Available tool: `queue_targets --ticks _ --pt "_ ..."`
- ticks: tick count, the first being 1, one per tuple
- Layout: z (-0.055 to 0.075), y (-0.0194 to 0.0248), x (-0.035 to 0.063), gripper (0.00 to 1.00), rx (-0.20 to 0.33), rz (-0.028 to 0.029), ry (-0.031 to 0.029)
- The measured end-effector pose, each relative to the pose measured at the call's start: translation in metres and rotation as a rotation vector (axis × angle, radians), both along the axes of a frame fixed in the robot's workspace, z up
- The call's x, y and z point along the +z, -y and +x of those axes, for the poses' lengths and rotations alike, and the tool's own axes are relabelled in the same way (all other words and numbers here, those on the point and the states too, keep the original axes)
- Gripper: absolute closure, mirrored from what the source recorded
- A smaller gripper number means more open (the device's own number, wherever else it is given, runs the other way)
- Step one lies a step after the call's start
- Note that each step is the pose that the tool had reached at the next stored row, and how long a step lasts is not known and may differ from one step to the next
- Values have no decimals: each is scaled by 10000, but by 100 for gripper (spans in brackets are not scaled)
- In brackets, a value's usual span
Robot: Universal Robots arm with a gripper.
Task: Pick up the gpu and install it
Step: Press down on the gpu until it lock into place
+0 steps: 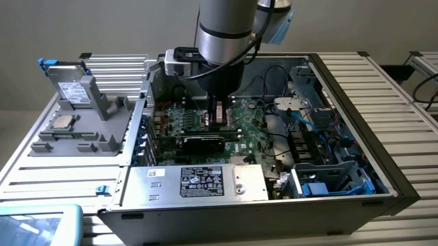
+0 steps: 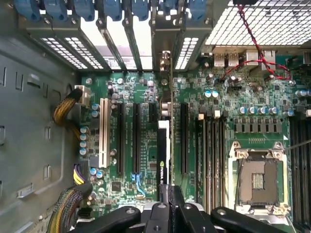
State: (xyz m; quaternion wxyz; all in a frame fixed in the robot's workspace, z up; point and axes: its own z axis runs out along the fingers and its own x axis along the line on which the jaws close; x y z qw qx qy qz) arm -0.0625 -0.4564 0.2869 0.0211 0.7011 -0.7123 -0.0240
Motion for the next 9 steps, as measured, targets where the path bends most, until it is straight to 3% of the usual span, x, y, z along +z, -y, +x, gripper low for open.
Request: queue_targets --ticks 9 --pt "0 0 25 88 0 -2 -1"
